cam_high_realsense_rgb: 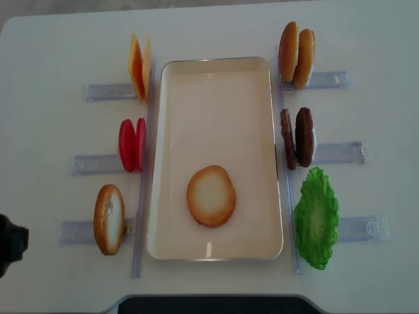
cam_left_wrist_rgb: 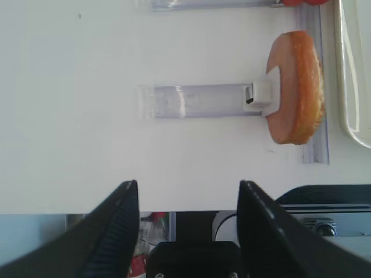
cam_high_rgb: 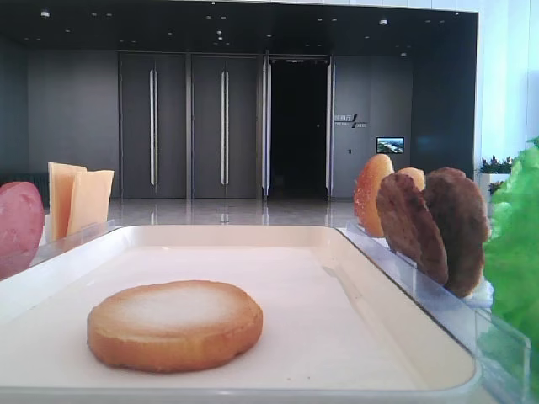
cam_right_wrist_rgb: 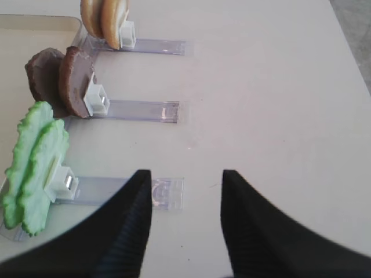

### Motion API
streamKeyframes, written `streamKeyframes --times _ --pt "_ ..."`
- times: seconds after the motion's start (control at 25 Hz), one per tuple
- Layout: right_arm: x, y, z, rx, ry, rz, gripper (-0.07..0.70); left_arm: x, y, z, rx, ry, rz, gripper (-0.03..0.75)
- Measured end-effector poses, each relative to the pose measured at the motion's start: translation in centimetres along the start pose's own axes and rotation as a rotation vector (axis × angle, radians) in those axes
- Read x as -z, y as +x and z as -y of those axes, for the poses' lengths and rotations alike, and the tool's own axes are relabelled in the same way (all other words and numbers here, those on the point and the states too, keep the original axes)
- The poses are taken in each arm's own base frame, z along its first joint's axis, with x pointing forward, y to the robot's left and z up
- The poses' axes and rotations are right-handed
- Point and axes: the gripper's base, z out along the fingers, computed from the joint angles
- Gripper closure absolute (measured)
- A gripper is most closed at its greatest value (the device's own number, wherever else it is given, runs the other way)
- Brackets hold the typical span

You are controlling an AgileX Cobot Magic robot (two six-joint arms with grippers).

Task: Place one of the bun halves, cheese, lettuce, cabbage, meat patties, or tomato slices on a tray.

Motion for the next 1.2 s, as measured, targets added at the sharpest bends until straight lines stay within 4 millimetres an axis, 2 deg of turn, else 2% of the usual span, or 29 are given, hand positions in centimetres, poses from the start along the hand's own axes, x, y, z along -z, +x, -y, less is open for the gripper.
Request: streamKeyframes --times 0.36,0.92,1.2 --pt "0.0 0.0 0.0 0.000 0.000 0.000 0.326 -0.1 4.7 0.0 -0.017 -0.010 0.213 0.307" --pt "0.0 0.0 0.0 0.000 0.000 0.000 0.326 1.4 8.0 -0.1 -0.002 -0.020 0.534 0.309" --pt "0.0 0.0 0.0 0.000 0.000 0.000 0.326 1.5 8.3 -0.1 -0.001 -0.021 0.562 0.372"
